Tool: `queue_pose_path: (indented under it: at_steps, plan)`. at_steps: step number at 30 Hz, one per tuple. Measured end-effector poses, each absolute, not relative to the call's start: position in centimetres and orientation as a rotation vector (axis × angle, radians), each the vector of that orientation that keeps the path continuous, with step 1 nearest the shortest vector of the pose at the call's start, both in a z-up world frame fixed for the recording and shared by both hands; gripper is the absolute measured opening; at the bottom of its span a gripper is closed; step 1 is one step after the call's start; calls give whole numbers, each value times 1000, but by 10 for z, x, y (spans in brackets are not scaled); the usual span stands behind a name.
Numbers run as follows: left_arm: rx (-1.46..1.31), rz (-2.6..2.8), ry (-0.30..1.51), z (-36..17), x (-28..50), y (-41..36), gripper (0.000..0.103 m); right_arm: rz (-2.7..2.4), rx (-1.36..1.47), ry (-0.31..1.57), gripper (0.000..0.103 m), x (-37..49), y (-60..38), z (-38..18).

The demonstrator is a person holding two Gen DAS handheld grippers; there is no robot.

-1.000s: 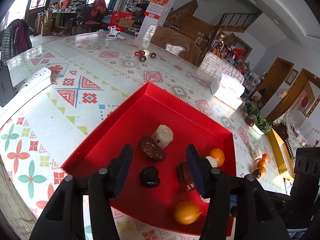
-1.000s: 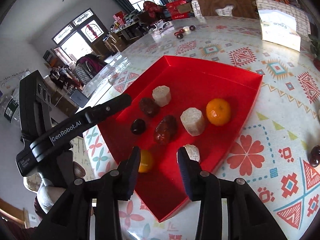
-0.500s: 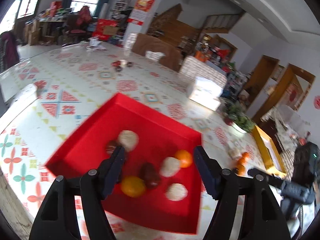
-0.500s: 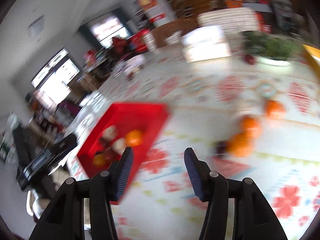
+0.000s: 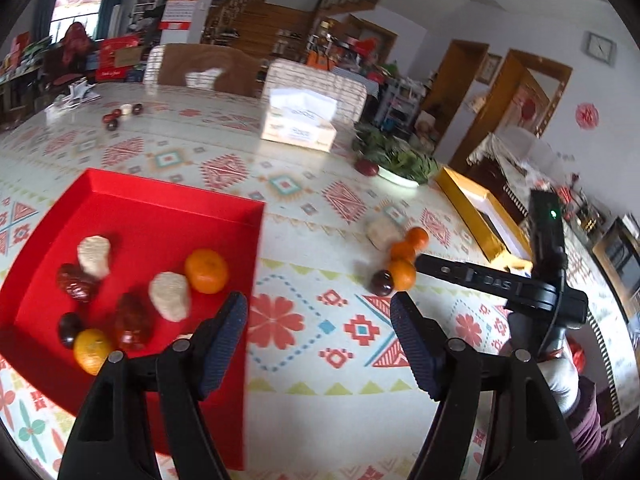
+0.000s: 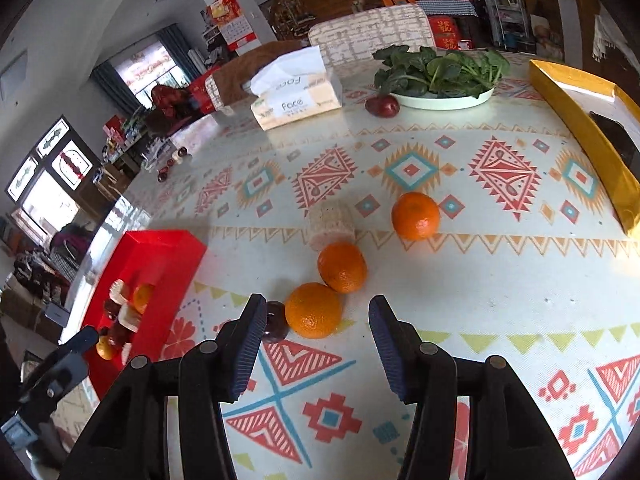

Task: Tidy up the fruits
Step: 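Grasp a dark round fruit with left tool while right tool grasps an orange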

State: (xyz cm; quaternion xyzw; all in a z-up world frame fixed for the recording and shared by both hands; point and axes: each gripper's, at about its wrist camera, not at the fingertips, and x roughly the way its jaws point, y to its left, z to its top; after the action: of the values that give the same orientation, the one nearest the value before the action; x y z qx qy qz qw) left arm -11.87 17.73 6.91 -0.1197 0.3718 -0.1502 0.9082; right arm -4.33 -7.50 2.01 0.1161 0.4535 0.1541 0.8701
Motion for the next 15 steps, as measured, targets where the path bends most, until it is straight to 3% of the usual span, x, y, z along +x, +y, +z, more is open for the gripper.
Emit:
queue_pose_path:
  at_steps: [4, 6, 10, 11, 15]
  plan:
    - [-239, -306, 795, 62, -112, 170, 73, 312, 193, 955, 57, -39, -66, 10]
    - [-237, -302, 807, 59, -109, 167, 73, 303, 175, 964, 51, -35, -64, 4]
    - [-218, -296, 823, 55, -102, 160, 73, 317, 184, 963, 49, -31, -63, -1]
    - [-213, -298, 826, 55, -101, 157, 73, 329, 198, 963, 40, -31, -65, -1]
    - [-181, -312, 847, 50, -95, 143, 73, 355, 230, 960, 38, -36, -74, -1]
